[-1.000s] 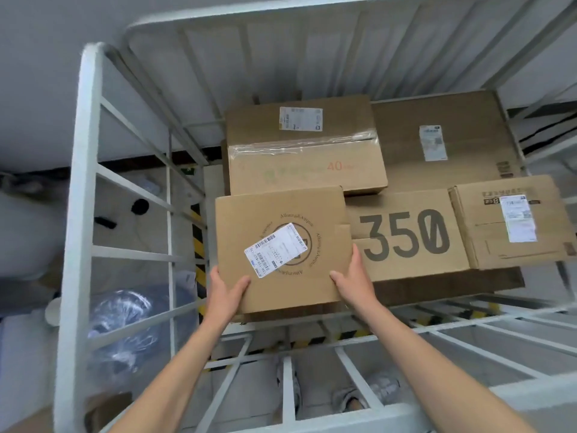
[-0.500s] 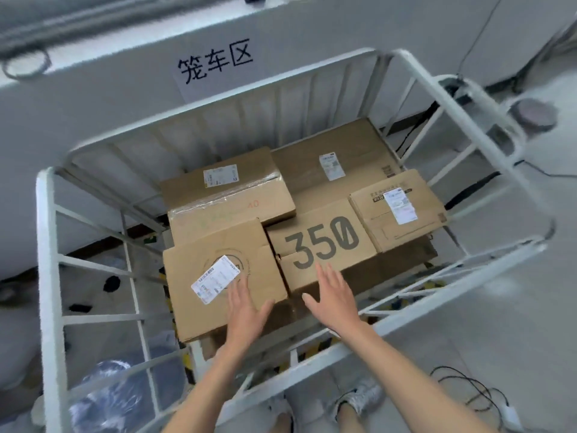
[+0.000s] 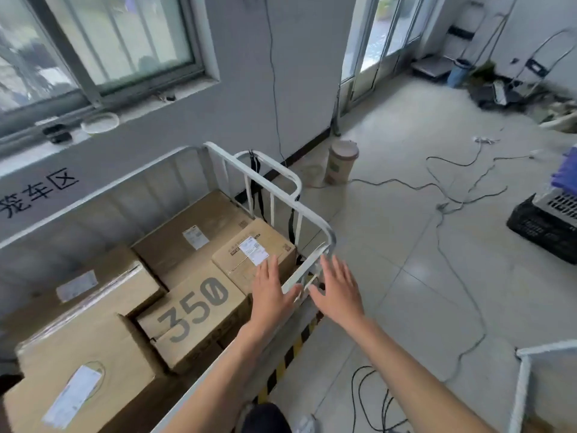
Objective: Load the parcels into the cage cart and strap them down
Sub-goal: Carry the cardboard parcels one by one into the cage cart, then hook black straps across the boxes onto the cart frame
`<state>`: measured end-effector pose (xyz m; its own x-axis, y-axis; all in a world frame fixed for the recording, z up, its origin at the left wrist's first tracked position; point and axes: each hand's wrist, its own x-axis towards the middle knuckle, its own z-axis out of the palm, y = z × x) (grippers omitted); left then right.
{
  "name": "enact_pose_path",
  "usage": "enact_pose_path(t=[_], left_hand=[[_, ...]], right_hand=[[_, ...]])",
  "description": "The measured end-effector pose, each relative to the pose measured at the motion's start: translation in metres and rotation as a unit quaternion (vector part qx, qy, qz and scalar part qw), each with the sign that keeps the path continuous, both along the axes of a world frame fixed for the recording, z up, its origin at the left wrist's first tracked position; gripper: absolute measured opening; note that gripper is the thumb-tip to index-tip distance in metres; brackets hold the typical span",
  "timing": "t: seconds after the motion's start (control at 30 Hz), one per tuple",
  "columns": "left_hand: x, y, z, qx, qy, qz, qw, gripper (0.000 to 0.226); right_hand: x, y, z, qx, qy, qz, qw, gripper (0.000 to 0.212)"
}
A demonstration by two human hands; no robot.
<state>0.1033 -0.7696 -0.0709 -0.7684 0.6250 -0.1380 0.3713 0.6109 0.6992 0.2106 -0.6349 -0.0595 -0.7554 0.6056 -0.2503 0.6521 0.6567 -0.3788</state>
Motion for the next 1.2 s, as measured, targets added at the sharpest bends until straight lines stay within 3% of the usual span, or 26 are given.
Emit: enact_pose_path(t=[0.27, 0.5, 0.83, 1.03, 1.2], left_hand=[[-0.010, 0.123, 0.002, 0.000, -0.009, -0.036, 0.999, 0.090], [-0.070, 0.227, -0.025, 0.037, -0.085, 0.057, 0.994, 0.092], [-0.156, 0.318, -0.035, -0.034, -0.063, 0.172, 0.982, 0.084], [-0.193, 0.338, -0.056, -0.131, -0.059, 0.253, 0.957, 0.082], [-0.198, 0.352, -0.064, -0.168, -0.118, 0.365, 0.908, 0.084]], right_hand=[[-0.001, 0.114, 0.003, -0.043, 0.041, -0.037, 0.998, 0.079], [-0.065, 0.231, -0.001, -0.049, 0.025, 0.038, 0.998, 0.077], [-0.163, 0.338, 0.005, -0.059, 0.004, 0.160, 0.985, 0.073], [-0.243, 0.363, -0.029, -0.073, -0.030, 0.281, 0.956, 0.070], [-0.303, 0.374, -0.069, -0.046, -0.081, 0.428, 0.899, 0.065]])
